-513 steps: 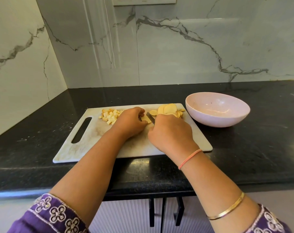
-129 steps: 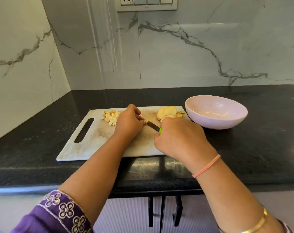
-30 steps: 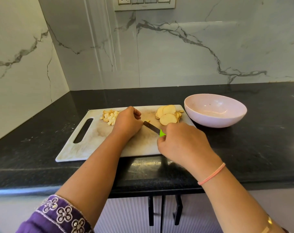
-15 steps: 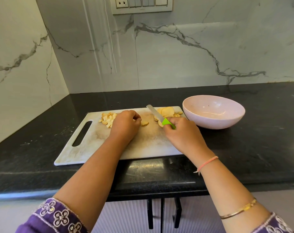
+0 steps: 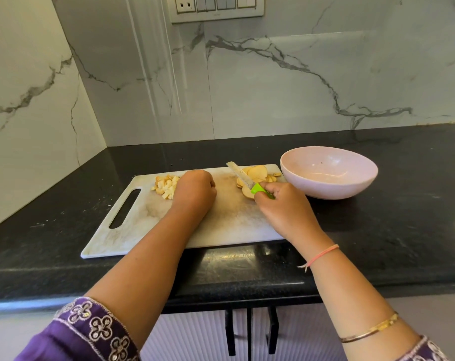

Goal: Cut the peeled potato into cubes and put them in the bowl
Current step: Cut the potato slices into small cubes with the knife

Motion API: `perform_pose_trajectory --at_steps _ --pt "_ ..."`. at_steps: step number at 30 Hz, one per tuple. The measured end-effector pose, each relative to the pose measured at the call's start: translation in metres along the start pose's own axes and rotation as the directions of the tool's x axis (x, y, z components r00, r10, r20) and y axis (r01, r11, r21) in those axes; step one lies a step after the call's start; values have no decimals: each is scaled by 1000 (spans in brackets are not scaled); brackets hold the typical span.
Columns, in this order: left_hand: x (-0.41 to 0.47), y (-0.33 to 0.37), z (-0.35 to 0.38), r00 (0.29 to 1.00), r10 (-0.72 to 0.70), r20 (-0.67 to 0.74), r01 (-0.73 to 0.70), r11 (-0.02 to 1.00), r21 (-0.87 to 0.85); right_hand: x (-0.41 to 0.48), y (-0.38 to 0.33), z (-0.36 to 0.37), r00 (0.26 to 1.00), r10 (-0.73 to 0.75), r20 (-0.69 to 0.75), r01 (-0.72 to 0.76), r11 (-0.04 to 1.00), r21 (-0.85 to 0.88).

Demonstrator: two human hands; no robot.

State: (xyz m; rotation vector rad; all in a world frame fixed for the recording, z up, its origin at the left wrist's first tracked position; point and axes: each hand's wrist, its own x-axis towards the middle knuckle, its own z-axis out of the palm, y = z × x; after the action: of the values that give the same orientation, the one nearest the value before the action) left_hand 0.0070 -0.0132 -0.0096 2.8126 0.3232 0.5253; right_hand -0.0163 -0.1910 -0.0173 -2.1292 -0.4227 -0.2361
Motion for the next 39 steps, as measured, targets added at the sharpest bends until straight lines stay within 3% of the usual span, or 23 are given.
perform_pose_trajectory --at_steps 5,11,21,25,30,39 --pt "4 -18 -8 989 -146 -25 146 989 -5 1 4 -1 1000 -11 -1 11 999 31" --pt "1 -30 -14 967 -202 -155 177 971 -163 1 5 0 1000 5 -13 -3 996 87" --pt "-2 -10 -10 981 -71 -181 45 988 -146 6 5 0 991 118 -56 -98 955 281" --pt "-4 14 -7 997 41 -67 -58 961 -270 6 4 0 986 131 -108 -91 946 311" --pt "-9 35 2 994 56 93 -17 929 -371 5 2 1 982 147 -122 -99 937 335" --pt "-12 35 7 978 153 145 -39 808 -588 5 4 0 977 154 -144 -101 942 321"
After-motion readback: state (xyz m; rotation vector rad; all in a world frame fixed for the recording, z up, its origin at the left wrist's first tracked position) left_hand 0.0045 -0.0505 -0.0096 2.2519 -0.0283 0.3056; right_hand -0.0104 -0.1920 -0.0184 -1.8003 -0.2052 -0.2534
